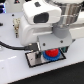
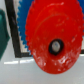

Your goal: Insert the blue gear onto the right peg, followed by the red gear

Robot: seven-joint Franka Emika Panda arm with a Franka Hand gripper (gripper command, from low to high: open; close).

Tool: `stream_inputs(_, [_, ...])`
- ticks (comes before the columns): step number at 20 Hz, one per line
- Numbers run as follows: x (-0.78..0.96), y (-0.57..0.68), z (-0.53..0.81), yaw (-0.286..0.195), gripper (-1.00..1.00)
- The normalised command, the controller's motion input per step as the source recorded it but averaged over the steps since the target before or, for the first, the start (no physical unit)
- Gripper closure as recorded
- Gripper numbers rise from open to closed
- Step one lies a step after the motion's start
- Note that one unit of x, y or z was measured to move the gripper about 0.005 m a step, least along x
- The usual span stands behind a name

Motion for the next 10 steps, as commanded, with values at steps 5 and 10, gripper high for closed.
stream_inputs(5, [-0.01, 0.22, 0.81, 0.0, -1.0])
stream_inputs(10, [0.0, 0.15, 0.56, 0.0, -1.0])
